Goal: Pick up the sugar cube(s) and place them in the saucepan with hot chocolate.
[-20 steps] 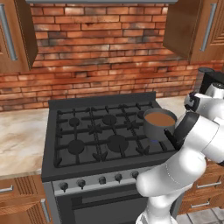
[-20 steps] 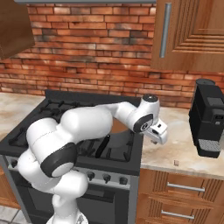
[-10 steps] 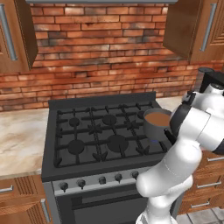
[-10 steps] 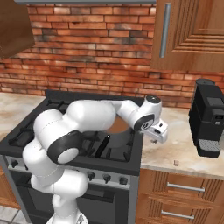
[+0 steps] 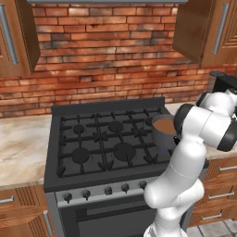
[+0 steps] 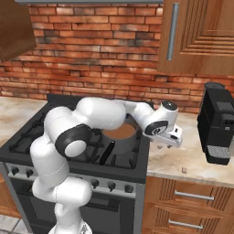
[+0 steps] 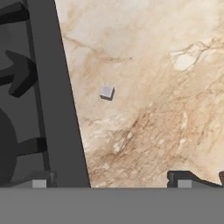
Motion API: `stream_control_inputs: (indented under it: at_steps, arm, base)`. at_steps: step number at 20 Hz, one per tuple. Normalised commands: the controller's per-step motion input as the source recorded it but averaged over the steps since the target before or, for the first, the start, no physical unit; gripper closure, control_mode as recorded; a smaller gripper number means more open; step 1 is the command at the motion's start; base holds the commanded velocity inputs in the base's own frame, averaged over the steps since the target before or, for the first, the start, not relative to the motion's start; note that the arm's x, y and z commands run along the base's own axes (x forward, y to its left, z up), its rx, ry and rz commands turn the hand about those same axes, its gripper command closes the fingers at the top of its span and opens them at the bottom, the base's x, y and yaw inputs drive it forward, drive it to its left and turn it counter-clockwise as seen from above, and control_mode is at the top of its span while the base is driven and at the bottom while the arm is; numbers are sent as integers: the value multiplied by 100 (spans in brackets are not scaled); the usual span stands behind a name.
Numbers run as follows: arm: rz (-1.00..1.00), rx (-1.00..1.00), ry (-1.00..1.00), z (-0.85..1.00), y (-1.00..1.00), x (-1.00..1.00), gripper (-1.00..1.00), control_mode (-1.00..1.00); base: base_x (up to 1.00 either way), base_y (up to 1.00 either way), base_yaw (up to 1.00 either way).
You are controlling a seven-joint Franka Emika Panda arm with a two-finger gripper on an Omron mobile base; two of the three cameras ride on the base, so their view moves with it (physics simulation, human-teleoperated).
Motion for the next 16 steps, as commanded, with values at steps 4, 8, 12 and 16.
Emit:
stream_control_inputs:
  at_steps: [4,8,12,16]
  arm:
    - [8,0,1,0,-2,3,-100,-100]
    - [9,0,0,0,0,9,-100,-100]
    - [18,-5,0,0,-4,0,-100,-100]
    - [35,-8,0,-1,-7,0,-100,-100]
  base:
    - [0,0,0]
    - [0,0,0]
    - [0,0,0]
    - [0,0,0]
